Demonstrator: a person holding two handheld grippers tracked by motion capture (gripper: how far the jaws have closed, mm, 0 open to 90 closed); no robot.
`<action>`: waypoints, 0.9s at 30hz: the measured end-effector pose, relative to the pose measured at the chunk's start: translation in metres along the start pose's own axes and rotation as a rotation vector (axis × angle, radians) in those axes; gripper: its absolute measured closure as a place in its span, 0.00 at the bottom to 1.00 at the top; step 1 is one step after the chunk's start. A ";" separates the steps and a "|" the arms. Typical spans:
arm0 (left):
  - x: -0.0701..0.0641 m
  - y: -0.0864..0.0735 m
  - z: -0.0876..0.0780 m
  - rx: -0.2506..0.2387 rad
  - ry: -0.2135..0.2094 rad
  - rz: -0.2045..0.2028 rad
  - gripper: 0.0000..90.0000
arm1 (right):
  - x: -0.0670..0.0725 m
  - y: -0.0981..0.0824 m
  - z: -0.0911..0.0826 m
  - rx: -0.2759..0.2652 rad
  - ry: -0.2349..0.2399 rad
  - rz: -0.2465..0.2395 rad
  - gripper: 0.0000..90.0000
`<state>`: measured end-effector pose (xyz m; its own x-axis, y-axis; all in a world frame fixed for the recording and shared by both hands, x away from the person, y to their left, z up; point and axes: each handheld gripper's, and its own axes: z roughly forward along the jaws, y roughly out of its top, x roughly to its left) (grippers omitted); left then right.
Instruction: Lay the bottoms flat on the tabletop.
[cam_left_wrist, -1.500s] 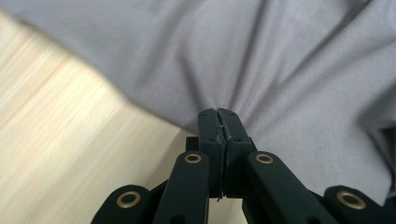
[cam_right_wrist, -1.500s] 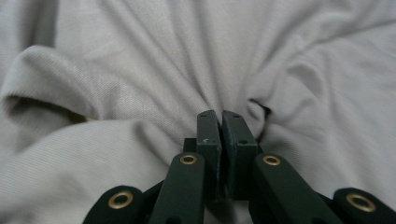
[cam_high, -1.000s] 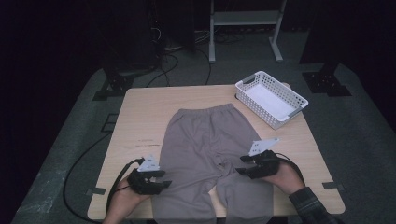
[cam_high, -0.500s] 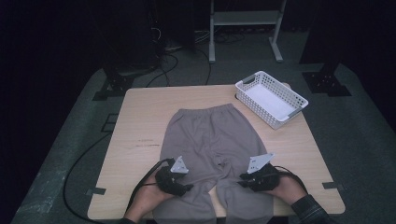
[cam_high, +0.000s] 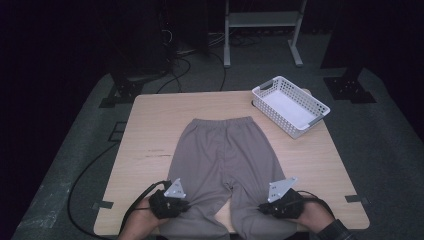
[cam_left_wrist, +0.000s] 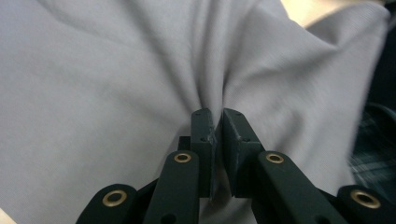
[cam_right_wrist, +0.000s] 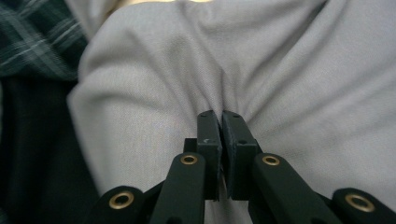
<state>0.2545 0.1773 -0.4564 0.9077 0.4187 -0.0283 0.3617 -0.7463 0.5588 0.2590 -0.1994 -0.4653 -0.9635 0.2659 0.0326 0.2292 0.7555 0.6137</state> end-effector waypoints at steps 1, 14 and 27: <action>-0.004 -0.003 -0.002 0.000 -0.007 0.002 0.93 | 0.004 -0.001 -0.001 0.003 0.010 0.001 0.95; -0.010 -0.005 -0.012 -0.074 0.041 -0.011 0.68 | 0.006 -0.002 -0.013 -0.051 0.006 0.029 0.66; 0.038 0.003 -0.002 -0.062 0.195 -0.081 0.51 | -0.039 -0.001 -0.009 -0.067 -0.177 0.122 0.52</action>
<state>0.2894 0.1922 -0.4544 0.8157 0.5726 0.0818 0.4126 -0.6752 0.6114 0.2952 -0.2157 -0.4603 -0.8884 0.4583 -0.0259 0.3268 0.6712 0.6653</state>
